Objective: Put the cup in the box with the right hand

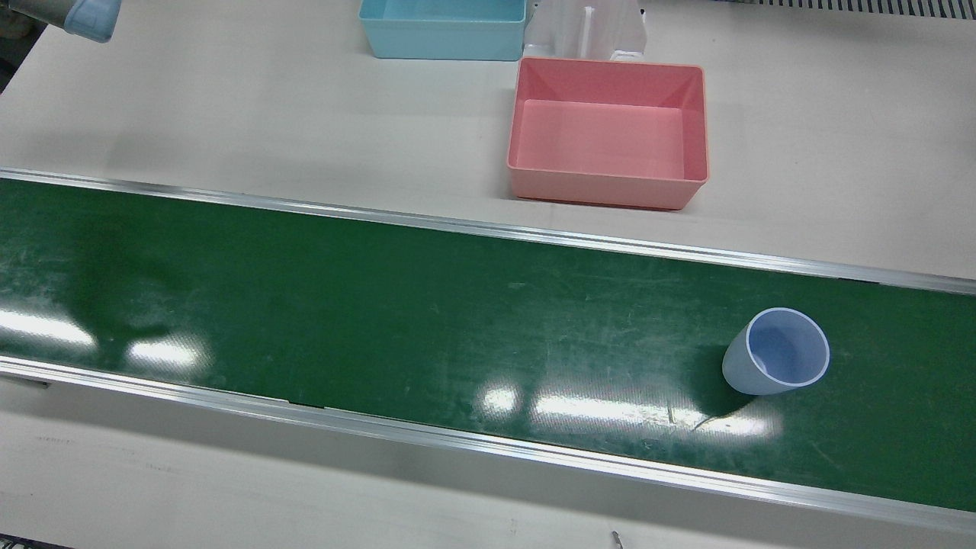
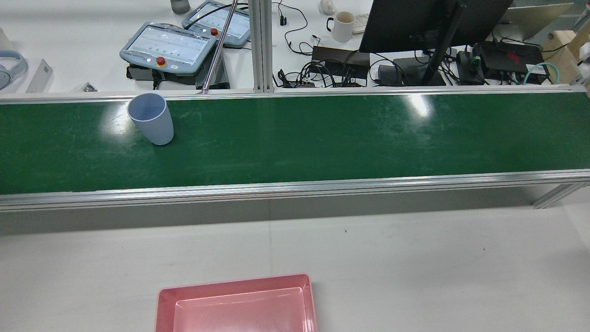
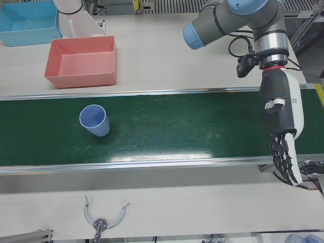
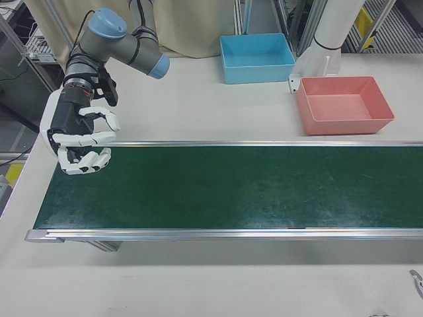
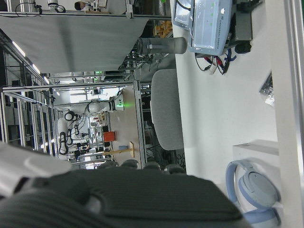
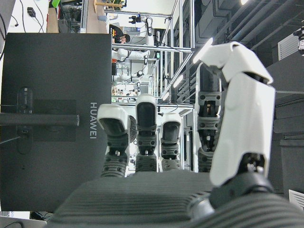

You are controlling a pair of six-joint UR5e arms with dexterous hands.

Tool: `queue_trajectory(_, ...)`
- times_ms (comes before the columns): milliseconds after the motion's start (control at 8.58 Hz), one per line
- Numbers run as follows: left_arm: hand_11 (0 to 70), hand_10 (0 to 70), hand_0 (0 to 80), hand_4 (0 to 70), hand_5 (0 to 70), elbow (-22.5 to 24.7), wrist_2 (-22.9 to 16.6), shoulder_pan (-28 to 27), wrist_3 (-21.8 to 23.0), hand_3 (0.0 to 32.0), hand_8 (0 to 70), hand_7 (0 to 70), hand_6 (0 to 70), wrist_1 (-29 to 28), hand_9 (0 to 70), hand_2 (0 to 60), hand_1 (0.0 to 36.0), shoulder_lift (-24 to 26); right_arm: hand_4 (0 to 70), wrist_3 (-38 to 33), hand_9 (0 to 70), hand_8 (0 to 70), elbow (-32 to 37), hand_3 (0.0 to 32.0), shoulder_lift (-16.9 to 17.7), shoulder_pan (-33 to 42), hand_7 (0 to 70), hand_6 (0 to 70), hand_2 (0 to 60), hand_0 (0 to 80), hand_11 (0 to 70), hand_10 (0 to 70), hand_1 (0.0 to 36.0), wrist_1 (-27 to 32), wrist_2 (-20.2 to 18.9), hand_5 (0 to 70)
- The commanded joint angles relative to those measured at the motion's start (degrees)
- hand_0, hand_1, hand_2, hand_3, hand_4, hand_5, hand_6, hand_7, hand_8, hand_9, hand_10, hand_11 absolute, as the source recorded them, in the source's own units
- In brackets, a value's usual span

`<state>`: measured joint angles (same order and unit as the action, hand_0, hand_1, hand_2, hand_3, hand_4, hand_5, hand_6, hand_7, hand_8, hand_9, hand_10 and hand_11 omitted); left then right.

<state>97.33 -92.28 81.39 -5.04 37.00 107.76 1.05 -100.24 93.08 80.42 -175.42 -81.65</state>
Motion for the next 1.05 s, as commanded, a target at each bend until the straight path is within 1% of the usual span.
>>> queue_trajectory(0, 0.0, 0.0, 0.0, 0.0, 0.0, 0.05, 0.0, 0.0, 0.03, 0.0, 0.0, 0.0, 0.0, 0.0, 0.0, 0.0, 0.0, 0.0, 61.0, 0.09, 57.3, 39.6, 0.13, 0.0, -0.09, 0.0, 70.0, 22.4, 33.8, 56.7, 67.5, 47.5, 23.9, -0.01, 0.0, 12.7)
queue_trajectory(466, 0.0, 0.0, 0.0, 0.0, 0.0, -0.03, 0.0, 0.0, 0.03, 0.0, 0.0, 0.0, 0.0, 0.0, 0.0, 0.0, 0.0, 0.0, 61.0, 0.09, 57.4, 39.8, 0.13, 0.0, -0.18, 0.0, 70.0, 22.5, 34.0, 56.9, 67.8, 47.7, 23.9, -0.01, 0.0, 12.8)
queue_trajectory(583, 0.0, 0.0, 0.0, 0.0, 0.0, 0.05, 0.0, 0.0, 0.03, 0.0, 0.0, 0.0, 0.0, 0.0, 0.0, 0.0, 0.0, 0.0, 62.6, 0.09, 58.2, 40.3, 0.05, 0.0, -0.18, 0.0, 70.0, 22.9, 34.0, 57.2, 68.6, 48.2, 24.1, -0.01, 0.0, 12.8)
queue_trajectory(816, 0.0, 0.0, 0.0, 0.0, 0.0, 0.05, 0.0, 0.0, 0.03, 0.0, 0.0, 0.0, 0.0, -0.09, 0.0, 0.0, 0.0, 0.0, 61.2, 0.09, 57.3, 39.6, 0.05, 0.0, -0.18, -0.09, 70.0, 22.5, 34.0, 56.9, 67.7, 47.6, 24.0, -0.01, 0.0, 12.7)
queue_trajectory(932, 0.0, 0.0, 0.0, 0.0, 0.0, 0.14, 0.0, 0.0, 0.03, 0.0, 0.0, 0.0, 0.0, 0.0, 0.0, 0.0, 0.0, 0.0, 62.7, 0.09, 58.5, 40.4, 0.13, 0.0, -0.27, 0.0, 70.0, 23.1, 34.1, 57.0, 68.7, 48.3, 24.1, -0.01, 0.0, 12.9)
